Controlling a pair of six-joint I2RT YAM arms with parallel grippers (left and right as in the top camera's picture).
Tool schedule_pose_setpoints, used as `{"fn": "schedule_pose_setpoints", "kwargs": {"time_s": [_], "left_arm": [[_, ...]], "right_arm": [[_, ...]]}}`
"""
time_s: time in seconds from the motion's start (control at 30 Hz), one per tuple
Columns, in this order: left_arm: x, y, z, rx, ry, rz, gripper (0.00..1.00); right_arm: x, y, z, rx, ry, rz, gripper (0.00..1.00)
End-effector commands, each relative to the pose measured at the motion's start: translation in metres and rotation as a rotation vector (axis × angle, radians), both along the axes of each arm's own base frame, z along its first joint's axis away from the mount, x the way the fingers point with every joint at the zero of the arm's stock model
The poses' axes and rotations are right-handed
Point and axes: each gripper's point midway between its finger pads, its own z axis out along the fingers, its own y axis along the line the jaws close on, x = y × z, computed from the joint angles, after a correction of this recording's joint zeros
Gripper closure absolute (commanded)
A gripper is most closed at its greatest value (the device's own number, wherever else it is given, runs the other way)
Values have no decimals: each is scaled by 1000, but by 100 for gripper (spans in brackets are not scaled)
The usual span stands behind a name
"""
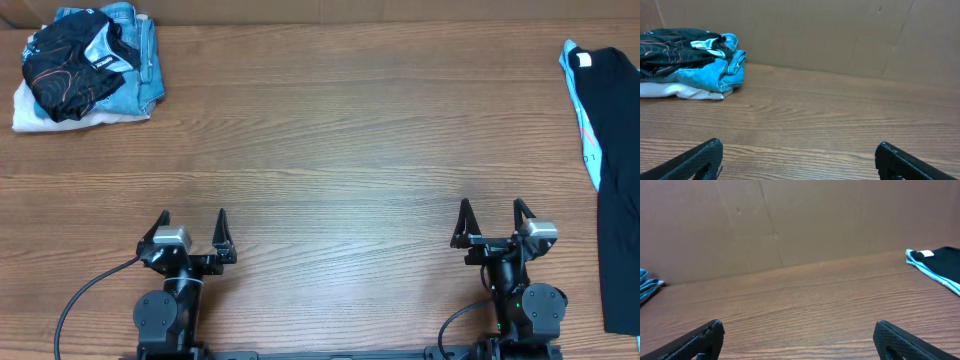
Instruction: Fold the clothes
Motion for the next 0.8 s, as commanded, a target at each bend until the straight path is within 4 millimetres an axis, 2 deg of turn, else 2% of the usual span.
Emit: {"fn": "schedule_pose_setpoints", "kwargs": {"time_s": [0.0,0.07,0.17,0.4,0.57,0.63,0.77], "left_arm": [[0,5,-1,23,-4,23,0],[0,5,-1,23,-4,23,0],[0,5,-1,23,-4,23,0],[0,5,-1,23,-4,23,0],[0,5,-1,24,-4,23,0],[0,5,-1,23,-4,23,0],[0,5,-1,23,-4,23,0]], "right_arm": [[0,-1,-2,-7,-3,-6,0],[0,-1,-2,-7,-4,-6,0],[0,2,9,23,-46,13,0],[-12,57,3,327,47,335,0],[-14,60,8,418,51,357,0],[-16,63,21,439,9,387,0],[-33,76,74,367,-200,514,0]]}}
